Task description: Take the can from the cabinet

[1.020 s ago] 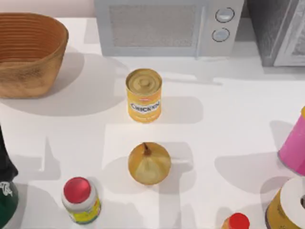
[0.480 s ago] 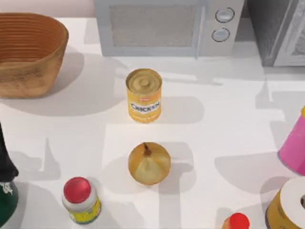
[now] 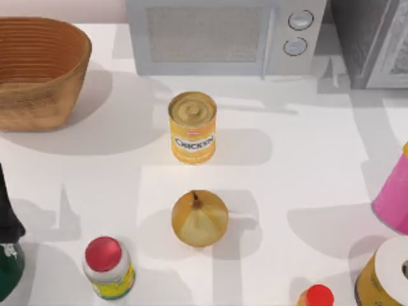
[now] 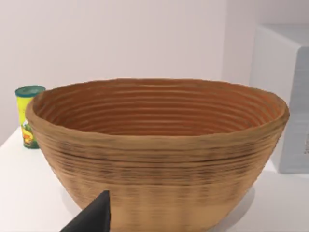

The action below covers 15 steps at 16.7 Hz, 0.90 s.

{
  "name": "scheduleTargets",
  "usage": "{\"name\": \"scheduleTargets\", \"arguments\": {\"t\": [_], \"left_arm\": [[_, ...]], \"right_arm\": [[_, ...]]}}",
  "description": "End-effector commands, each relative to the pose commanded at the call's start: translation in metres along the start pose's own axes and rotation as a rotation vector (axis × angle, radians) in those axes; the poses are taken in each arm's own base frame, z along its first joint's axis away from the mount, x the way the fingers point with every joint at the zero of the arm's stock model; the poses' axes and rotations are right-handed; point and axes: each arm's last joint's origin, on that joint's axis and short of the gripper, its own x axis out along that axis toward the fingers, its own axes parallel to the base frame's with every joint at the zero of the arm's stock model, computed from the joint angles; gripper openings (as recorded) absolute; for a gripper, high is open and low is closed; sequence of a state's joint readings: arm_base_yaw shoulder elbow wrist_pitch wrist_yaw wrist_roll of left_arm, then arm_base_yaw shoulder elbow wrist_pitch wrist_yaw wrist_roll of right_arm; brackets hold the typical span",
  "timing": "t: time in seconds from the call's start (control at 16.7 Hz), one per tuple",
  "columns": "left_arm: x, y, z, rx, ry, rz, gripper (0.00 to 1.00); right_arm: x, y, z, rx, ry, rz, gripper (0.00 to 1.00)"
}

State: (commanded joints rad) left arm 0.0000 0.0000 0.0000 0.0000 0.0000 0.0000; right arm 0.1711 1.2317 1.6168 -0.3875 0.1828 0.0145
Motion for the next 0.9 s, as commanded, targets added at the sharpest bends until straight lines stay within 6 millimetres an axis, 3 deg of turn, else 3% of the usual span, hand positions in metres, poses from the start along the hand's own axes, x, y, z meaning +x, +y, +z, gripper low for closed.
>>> {"name": "scheduleTargets", "arguments": {"t": [0.24,0.66,0.9], "left_arm": [[0.000,0.000,0.000,0.000,0.000,0.000,1.00],[0.000,0.000,0.000,0.000,0.000,0.000,1.00],[0.000,0.000,0.000,0.000,0.000,0.000,1.00]], "right_arm": [[0.018,0.007,0.013,0.001,0.000,0.001,1.00],[0.023,0.008,0.013,0.001,-0.006,-0.006,1.00],[0.064,0.034,0.002,-0.003,-0.001,-0.007,1.00]]}}
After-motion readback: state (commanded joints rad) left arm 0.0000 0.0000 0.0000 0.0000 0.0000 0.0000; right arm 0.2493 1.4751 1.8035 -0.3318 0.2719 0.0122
